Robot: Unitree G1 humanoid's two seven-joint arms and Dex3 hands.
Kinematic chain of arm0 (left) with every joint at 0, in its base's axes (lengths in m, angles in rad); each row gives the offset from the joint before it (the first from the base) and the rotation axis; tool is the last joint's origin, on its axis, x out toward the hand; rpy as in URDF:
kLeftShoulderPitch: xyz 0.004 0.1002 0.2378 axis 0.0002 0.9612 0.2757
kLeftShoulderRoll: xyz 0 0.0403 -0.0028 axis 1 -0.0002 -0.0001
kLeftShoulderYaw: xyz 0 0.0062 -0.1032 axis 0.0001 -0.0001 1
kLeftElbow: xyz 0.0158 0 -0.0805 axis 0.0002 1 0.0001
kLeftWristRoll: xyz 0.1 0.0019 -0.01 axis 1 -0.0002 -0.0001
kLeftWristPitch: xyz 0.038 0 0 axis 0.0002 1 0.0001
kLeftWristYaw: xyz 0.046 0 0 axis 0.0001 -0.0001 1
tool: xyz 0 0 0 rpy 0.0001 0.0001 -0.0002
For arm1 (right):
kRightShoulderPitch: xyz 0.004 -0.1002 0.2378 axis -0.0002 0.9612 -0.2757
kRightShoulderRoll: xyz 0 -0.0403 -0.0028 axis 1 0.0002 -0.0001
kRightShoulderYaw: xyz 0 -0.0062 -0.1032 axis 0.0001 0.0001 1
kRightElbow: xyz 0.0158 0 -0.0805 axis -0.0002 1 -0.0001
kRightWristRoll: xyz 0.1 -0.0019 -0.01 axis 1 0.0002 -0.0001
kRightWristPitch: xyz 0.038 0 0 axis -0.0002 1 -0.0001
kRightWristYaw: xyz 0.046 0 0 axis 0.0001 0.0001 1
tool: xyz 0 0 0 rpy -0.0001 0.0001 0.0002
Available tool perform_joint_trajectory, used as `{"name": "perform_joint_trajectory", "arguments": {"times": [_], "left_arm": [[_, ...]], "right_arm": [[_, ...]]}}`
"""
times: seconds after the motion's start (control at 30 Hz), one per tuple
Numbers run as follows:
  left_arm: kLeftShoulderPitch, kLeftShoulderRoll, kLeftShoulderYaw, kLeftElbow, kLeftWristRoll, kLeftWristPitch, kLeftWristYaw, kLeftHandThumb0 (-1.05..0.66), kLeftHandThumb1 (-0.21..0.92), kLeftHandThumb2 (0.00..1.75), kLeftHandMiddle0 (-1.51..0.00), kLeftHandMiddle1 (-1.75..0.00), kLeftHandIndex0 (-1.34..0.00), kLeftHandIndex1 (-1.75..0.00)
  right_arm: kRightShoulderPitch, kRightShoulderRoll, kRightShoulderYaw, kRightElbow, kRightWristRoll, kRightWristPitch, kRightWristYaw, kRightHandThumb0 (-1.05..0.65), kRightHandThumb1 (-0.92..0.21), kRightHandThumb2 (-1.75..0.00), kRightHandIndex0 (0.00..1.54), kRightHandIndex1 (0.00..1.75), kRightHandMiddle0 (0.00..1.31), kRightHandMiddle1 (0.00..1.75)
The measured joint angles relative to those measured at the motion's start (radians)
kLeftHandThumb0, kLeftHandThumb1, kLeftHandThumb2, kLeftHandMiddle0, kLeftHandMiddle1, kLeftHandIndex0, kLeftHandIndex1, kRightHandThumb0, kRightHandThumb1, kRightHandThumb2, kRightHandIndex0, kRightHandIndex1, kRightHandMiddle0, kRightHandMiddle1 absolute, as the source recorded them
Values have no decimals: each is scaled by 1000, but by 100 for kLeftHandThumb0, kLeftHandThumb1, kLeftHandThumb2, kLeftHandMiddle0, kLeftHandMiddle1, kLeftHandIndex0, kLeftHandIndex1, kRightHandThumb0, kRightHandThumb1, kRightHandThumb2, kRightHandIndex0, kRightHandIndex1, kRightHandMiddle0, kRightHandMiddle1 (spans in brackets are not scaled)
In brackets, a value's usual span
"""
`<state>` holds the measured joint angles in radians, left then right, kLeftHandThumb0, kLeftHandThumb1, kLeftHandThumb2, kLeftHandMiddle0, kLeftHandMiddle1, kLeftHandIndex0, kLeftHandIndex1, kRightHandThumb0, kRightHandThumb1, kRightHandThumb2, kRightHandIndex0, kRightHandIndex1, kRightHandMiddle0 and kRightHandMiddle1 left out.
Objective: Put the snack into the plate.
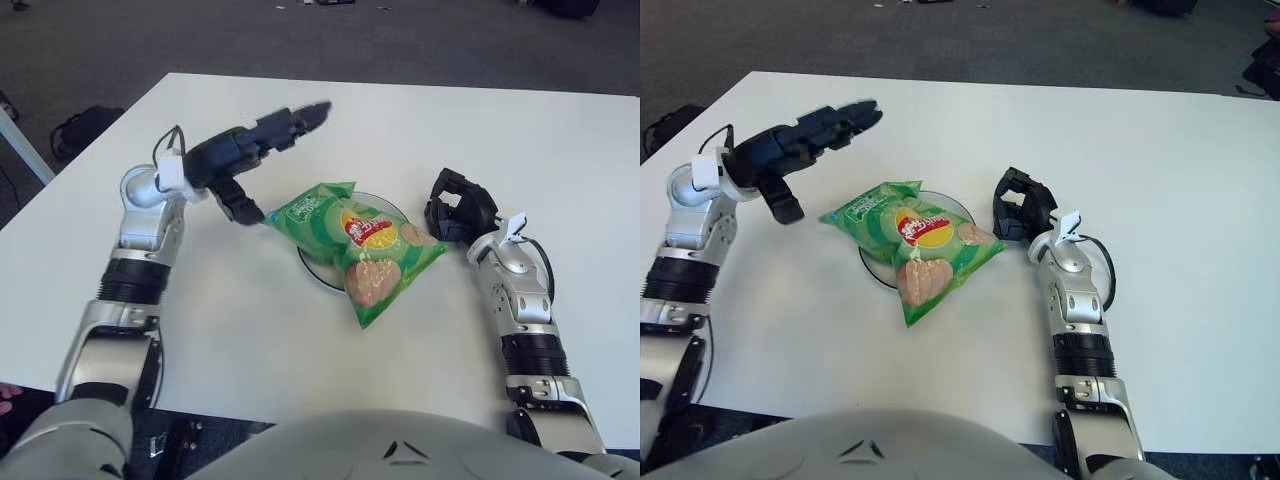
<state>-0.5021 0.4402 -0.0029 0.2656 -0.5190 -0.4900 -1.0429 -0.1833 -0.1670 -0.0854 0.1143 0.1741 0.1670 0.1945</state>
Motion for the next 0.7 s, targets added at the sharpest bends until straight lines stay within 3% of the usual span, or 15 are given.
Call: {"name": "perform_joint_trajectory", "arguments": {"times": [0.13,0.27,0.47,0.7], "left_arm": [[0,-20,27,19,-4,45,26,-105,92,45,0,0,0,0],[25,-22,79,-11,126,11,169,-104,92,47,0,0,0,0],[58,-12,119,13,340,-77,364,-102,91,44,-4,-2,0,-30],[37,-49,120,207,369,-92,435,-92,79,51,-9,-14,0,-57]], "right_arm": [[-3,-3,1,2,0,0,2,-48,-32,-130,118,175,60,175],[-7,-3,6,3,-2,-1,3,-48,-32,-131,118,175,61,175],[-3,4,-5,11,0,-30,-3,-49,-30,-134,122,175,63,175],[3,22,-32,37,5,-82,-27,-51,-24,-141,126,175,68,175]]}}
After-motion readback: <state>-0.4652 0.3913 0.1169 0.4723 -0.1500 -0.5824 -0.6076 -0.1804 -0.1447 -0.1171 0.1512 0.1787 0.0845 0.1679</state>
